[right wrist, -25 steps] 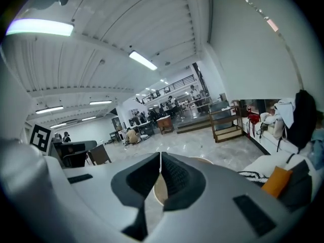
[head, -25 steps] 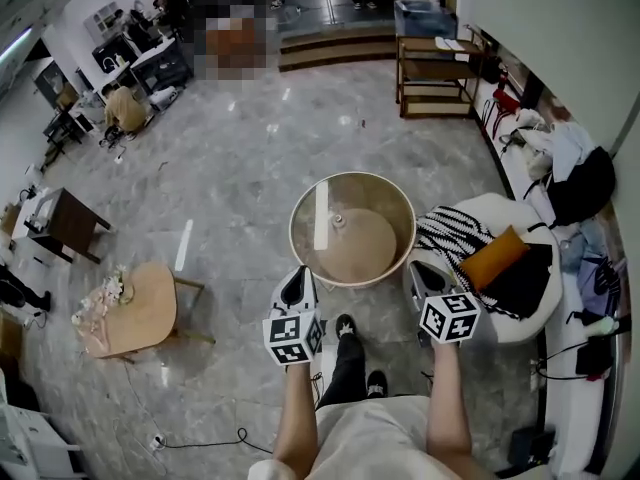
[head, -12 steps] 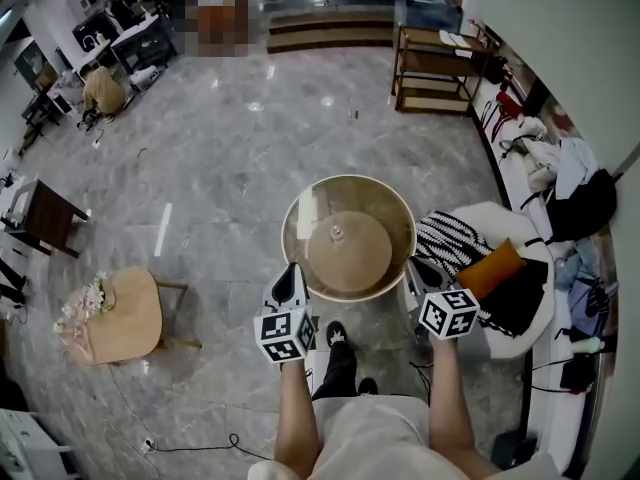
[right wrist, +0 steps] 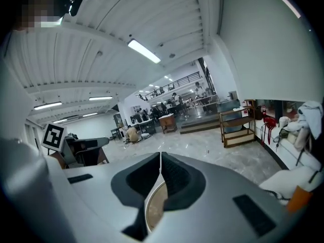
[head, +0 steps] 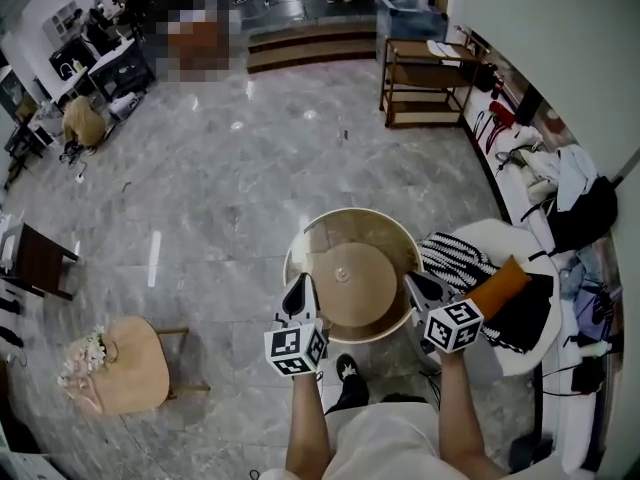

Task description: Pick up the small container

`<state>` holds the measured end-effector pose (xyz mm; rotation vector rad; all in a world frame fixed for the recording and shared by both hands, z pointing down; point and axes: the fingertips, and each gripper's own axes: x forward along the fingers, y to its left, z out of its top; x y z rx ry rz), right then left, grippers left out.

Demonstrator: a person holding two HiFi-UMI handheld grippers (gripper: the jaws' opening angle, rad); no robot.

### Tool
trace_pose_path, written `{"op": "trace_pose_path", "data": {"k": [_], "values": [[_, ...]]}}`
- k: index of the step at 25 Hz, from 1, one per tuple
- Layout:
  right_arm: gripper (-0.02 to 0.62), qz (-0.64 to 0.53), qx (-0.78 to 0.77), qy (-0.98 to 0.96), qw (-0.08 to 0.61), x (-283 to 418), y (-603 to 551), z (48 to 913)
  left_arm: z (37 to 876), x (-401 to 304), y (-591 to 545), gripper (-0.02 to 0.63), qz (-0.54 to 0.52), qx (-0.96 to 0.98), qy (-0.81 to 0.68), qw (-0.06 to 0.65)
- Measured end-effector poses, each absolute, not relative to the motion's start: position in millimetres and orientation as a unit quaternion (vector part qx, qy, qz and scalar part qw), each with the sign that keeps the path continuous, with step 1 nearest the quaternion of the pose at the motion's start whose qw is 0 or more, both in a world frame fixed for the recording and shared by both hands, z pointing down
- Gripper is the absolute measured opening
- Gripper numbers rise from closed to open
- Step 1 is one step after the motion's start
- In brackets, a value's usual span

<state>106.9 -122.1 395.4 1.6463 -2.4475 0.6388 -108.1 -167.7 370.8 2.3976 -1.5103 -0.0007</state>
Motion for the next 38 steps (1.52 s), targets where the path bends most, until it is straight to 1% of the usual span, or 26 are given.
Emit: {"op": "trace_pose_path", "data": {"k": [4, 8, 14, 20, 24, 29, 32, 34, 38], "values": [[0.069, 0.200, 0.588, -0.782, 0.041, 105, -139, 394, 386, -117, -189, 0.006, 0.037, 0.846, -0.508, 0.157], [0.069, 0.230, 0.570, -0.788, 0.025, 106, -149, 402, 411, -117, -203, 0.006, 0.048, 0.845, -0.506, 0.167], [0.067, 0.292, 0.538, -0.789, 0.055, 121, -167, 447, 461, -99, -220, 0.006, 0.059, 0.839, -0.504, 0.196], [0.067, 0.353, 0.492, -0.792, 0.075, 121, -199, 508, 527, -91, -224, 0.006, 0.106, 0.825, -0.510, 0.217], [0.067, 0.371, 0.459, -0.804, 0.073, 118, -224, 560, 582, -85, -236, 0.006, 0.133, 0.828, -0.505, 0.205], [0.067, 0.377, 0.415, -0.820, 0.111, 115, -245, 623, 646, -82, -237, 0.006, 0.164, 0.814, -0.512, 0.222], [0.067, 0.390, 0.393, -0.825, 0.115, 113, -255, 649, 685, -76, -245, 0.006, 0.184, 0.802, -0.518, 0.232], [0.067, 0.400, 0.367, -0.831, 0.122, 102, -253, 671, 708, -70, -248, 0.006, 0.205, 0.807, -0.505, 0.225], [0.067, 0.397, 0.312, -0.845, 0.177, 82, -255, 720, 750, -52, -257, 0.006, 0.234, 0.828, -0.462, 0.214]]}}
